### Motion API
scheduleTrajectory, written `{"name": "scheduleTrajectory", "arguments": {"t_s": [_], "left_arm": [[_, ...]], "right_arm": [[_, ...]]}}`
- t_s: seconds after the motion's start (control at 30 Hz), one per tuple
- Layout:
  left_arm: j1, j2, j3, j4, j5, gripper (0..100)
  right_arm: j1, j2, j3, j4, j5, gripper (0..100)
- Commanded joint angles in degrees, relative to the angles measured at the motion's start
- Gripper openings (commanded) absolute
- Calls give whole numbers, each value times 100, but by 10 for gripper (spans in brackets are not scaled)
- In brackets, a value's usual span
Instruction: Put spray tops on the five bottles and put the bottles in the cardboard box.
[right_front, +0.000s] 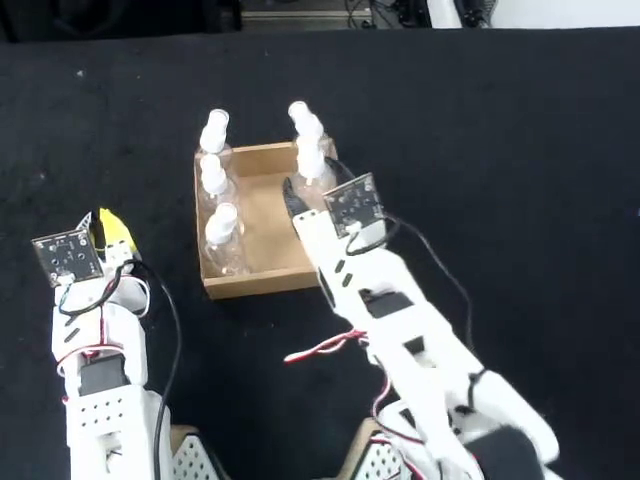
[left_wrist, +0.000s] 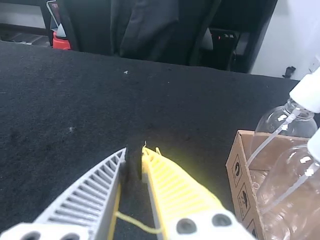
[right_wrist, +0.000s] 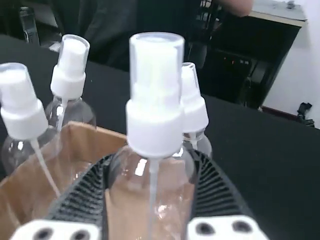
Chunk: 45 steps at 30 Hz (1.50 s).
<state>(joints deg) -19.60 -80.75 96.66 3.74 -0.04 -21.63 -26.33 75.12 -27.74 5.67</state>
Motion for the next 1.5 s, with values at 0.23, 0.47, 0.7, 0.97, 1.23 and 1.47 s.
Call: {"name": "scheduleTrajectory", "arguments": {"t_s": [0.23, 0.47, 0.7, 0.97, 1.23, 1.47], "left_arm": [[-13, -9, 127, -70, 9, 40], [-13, -9, 127, -70, 9, 40], [-13, -9, 127, -70, 9, 40], [-40, -9, 127, -70, 9, 40], [-4, -62, 127, 123, 9, 40], [-4, -62, 127, 132, 0, 40]], "right_arm": [[-53, 1024, 110, -1609, -273, 47], [-79, 1455, 75, -1609, -255, 47], [-202, 1490, 92, -1574, -299, 47], [-185, 1490, 136, -1556, -299, 47], [-193, 1490, 145, -1275, -299, 47], [-202, 1490, 145, -1275, -299, 47]]}}
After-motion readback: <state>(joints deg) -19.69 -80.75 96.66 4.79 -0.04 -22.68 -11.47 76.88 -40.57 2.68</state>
